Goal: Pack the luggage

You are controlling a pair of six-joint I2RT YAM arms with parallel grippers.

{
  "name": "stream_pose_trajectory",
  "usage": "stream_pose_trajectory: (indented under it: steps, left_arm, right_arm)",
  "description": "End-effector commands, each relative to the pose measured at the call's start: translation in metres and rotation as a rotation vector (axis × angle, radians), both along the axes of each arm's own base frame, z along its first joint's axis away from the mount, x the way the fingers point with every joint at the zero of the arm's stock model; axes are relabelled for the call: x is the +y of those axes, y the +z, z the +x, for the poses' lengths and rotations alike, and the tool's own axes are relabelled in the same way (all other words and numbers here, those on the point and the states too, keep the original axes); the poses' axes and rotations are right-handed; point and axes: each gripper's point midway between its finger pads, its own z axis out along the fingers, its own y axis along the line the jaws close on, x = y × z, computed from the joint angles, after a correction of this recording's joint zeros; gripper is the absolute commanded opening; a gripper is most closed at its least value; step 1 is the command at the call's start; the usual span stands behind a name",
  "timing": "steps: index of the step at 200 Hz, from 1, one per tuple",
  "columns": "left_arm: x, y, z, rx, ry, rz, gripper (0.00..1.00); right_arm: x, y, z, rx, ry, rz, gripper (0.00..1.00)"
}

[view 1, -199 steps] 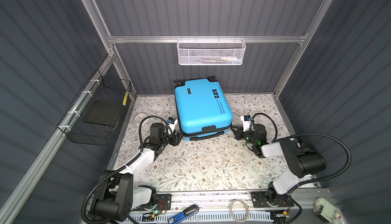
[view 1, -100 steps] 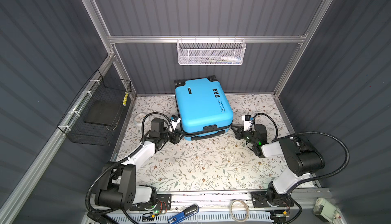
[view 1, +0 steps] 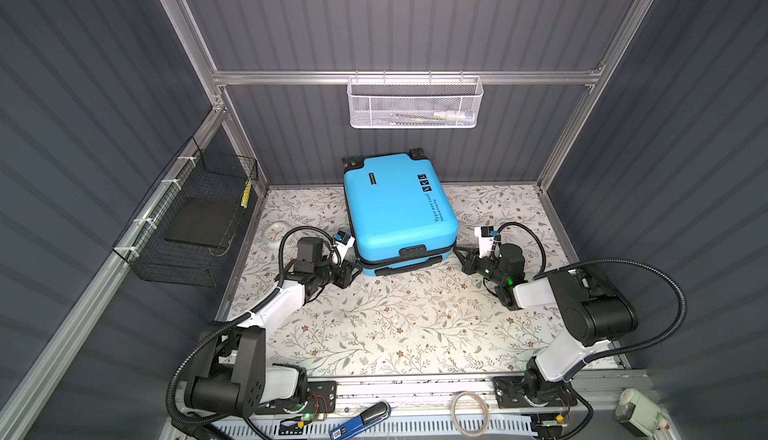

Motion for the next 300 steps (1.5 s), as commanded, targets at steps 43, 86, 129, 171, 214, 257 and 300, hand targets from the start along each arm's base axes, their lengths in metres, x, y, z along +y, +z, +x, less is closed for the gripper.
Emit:
stream_pose_trajectory:
  steps: [43,86,129,171,214,257,300]
  left_arm:
    - [0.008,0.002,0.008,-0.034,0.071,0.015,0.45]
    - [-0.001,0.003,0.006,-0.031,0.013,-0.010,0.44]
    - [-0.008,0.000,0.009,-0.006,-0.030,-0.018,0.42]
    - [-0.010,0.008,0.013,-0.038,-0.034,-0.033,0.39]
    - [-0.005,0.012,0.017,-0.069,-0.011,-0.004,0.49]
    - [0.003,0.024,0.021,-0.146,0.027,0.021,0.59]
    - [0.000,0.027,0.015,-0.156,-0.024,0.030,0.46]
  right_arm:
    - [0.001,0.007,0.000,-0.019,0.011,0.013,0.00]
    - [0.002,0.008,-0.001,-0.021,0.012,0.013,0.00]
    - [0.001,0.007,-0.001,-0.019,0.011,0.010,0.00]
    - [0.002,0.007,-0.001,-0.017,0.014,0.007,0.00]
    - [0.003,0.006,-0.001,-0.016,0.017,0.006,0.00]
    - [0.003,0.006,-0.001,-0.016,0.017,0.003,0.00]
    - [0.003,0.004,0.000,-0.012,0.017,0.000,0.00]
